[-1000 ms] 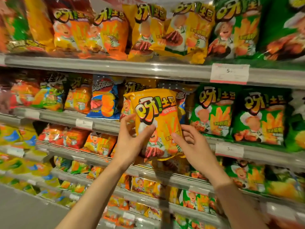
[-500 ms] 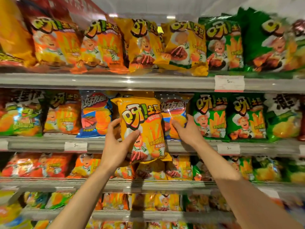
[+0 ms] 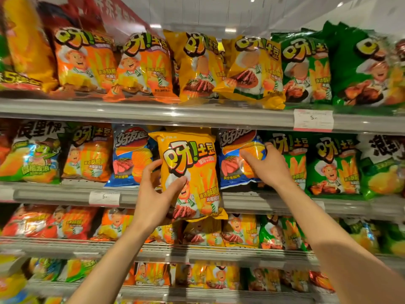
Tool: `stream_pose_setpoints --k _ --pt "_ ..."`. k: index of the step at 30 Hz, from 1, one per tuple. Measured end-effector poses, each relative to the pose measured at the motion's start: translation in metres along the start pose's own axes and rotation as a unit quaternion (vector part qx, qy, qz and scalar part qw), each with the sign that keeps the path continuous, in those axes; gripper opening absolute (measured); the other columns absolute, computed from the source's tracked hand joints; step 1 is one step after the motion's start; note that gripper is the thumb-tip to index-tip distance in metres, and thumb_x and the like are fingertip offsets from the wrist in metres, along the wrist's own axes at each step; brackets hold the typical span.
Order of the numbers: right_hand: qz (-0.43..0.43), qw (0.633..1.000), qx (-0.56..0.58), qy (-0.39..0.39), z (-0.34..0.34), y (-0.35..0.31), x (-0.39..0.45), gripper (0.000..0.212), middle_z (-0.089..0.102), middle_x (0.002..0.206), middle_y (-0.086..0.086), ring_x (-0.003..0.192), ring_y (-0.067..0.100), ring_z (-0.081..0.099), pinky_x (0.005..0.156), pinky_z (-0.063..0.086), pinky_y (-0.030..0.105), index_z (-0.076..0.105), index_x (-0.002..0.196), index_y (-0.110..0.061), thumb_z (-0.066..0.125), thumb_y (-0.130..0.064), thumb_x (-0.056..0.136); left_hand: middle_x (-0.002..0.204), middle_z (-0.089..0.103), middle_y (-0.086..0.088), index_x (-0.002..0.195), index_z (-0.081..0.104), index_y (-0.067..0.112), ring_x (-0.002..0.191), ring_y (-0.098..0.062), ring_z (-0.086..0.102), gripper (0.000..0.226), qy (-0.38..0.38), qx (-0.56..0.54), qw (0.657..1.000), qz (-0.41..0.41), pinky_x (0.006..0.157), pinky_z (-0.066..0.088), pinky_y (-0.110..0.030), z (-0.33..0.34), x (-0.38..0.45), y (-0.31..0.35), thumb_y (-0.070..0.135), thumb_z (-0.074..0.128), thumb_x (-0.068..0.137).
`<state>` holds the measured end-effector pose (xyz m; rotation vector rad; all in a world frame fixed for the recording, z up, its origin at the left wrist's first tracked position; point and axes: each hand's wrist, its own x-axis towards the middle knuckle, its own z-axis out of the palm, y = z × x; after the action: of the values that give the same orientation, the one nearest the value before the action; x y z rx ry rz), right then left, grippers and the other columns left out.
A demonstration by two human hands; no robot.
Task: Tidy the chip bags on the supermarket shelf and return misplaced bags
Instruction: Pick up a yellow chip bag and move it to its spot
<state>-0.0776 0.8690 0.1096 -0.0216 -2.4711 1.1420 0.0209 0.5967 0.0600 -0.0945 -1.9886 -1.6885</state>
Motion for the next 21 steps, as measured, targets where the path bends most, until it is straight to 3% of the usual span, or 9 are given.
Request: stream_pose_setpoints --k 3,5,9,14,17,19,21 --pt "-0.009 0.999 0.043 -0.022 -0.025 0.009 -0.014 0.044 0.07 0.097 -0.008 0.095 0.018 0.068 0.075 0.049 0.031 0.061 0.109 -0.018 0.073 -0.054 0.086 0.12 0.057 0.025 0.135 0.046 0.032 0.105 0.019 0.054 0.065 0.0 0.002 1.0 0.008 0.088 0.046 -0.017 0.009 0.005 -0.001 0.035 0.08 0.08" --pt "-0.012 0.997 0.068 -0.037 -0.041 0.022 -0.02 0.038 0.074 0.094 -0.01 0.091 0.01 0.07 0.079 0.052 0.027 0.065 0.107 -0.021 0.076 -0.05 0.085 0.125 0.061 0.017 0.137 0.046 0.029 0.112 0.007 0.058 0.066 -0.003 -0.001 1.0 0.01 0.093 0.049 -0.021 0.018 0.008 -0.001 0.034 0.08 0.08" --pt "-0.008 0.994 0.09 -0.065 -0.076 0.05 -0.034 0.047 0.076 0.102 -0.013 0.089 0.0 0.072 0.084 0.055 0.021 0.066 0.116 -0.027 0.077 -0.055 0.08 0.121 0.061 0.019 0.133 0.046 0.027 0.103 0.017 0.058 0.059 -0.02 -0.006 0.999 0.025 0.083 0.046 -0.005 0.046 0.014 -0.001 0.024 0.079 0.084" --pt "0.019 0.992 0.112 -0.047 -0.118 0.092 -0.043 0.068 0.069 0.121 -0.018 0.108 0.003 0.065 0.103 0.048 0.034 0.061 0.128 -0.026 0.079 -0.063 0.073 0.119 0.057 0.026 0.132 0.046 0.03 0.104 0.021 0.055 0.057 -0.04 0.007 0.998 0.046 0.086 0.043 -0.003 0.091 0.025 0.002 0.027 0.078 0.085" --pt "0.018 0.991 0.13 -0.032 -0.135 0.104 -0.05 0.074 0.074 0.116 -0.012 0.108 0.008 0.069 0.1 0.052 0.033 0.063 0.132 -0.025 0.078 -0.061 0.069 0.123 0.057 0.022 0.139 0.042 0.029 0.109 0.017 0.055 0.062 -0.056 0.02 0.997 0.044 0.087 0.041 -0.002 0.117 0.04 0.003 0.033 0.076 0.087" --pt "0.018 0.991 0.128 -0.023 -0.139 0.109 -0.054 0.086 0.072 0.122 -0.01 0.115 0.011 0.067 0.103 0.051 0.036 0.06 0.134 -0.026 0.078 -0.074 0.065 0.122 0.056 0.021 0.142 0.04 0.025 0.112 0.013 0.055 0.064 -0.058 0.04 0.996 0.048 0.088 0.04 -0.003 0.133 0.05 0.004 0.034 0.074 0.089" --pt "0.019 0.991 0.13 -0.03 -0.141 0.116 -0.056 0.097 0.066 0.136 -0.01 0.125 0.013 0.061 0.111 0.046 0.043 0.054 0.142 -0.029 0.075 -0.081 0.063 0.13 0.058 0.009 0.144 0.039 0.02 0.12 -0.006 0.056 0.065 -0.046 0.059 0.996 0.047 0.1 0.043 -0.019 0.145 0.058 0.003 0.036 0.072 0.09"
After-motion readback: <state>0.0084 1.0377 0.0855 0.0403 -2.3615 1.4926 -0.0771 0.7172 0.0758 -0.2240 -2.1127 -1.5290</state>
